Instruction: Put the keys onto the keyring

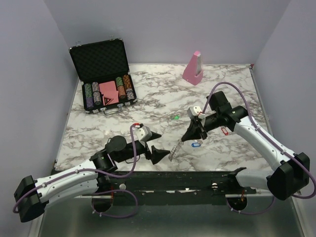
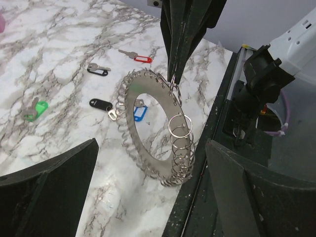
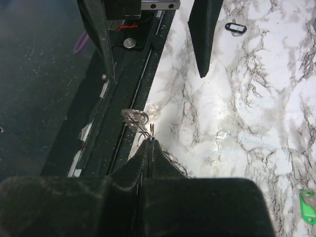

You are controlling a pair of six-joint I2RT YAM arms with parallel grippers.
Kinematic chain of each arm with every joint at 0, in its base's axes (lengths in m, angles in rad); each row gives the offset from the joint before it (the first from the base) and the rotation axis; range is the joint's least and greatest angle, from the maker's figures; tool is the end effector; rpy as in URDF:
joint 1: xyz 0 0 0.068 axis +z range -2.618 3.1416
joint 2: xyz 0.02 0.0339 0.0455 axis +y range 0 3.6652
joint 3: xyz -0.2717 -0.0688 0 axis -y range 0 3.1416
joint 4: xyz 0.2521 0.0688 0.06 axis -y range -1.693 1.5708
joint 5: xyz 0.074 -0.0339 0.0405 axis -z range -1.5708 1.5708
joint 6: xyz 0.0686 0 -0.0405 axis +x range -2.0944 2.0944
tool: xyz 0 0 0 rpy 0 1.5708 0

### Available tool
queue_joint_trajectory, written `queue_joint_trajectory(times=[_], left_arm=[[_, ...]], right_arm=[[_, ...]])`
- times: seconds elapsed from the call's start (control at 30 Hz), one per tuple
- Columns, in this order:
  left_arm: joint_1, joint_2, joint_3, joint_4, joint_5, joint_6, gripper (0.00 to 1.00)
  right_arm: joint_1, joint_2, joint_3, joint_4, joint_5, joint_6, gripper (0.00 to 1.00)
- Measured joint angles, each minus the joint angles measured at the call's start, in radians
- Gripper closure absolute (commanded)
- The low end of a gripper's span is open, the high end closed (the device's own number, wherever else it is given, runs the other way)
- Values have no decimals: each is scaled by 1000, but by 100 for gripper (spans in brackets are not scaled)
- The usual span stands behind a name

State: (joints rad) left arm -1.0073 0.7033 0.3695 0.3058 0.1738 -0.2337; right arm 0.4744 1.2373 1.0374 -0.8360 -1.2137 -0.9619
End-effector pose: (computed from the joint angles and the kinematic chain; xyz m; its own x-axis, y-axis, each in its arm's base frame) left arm 0.1033 -0.1857 0.2593 -0.2288 -0.0650 -0.9713 0.8964 0.3751 -0.2362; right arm 0.1841 0.1668 0.2947 0.0417 -0.3009 -0.9527 -0.9621 -0.2693 0.0429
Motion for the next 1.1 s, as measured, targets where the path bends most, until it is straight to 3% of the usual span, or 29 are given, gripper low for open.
queue_joint_trajectory(times=[0.3, 0.6, 0.83, 1.1], left_arm=[[32, -53, -55, -94, -116, -244, 1], [64, -194, -82, -220, -198, -297, 1], [72, -233, -89, -326, -296, -343, 2], [77, -428, -131, -438, -396, -402, 2]], right_arm=[[-3, 42, -80, 238, 18, 269, 99], [6, 177, -98, 453, 102, 541, 99], [132, 502, 191, 446, 264, 633, 98], [212, 793, 411, 407, 385, 706, 89]])
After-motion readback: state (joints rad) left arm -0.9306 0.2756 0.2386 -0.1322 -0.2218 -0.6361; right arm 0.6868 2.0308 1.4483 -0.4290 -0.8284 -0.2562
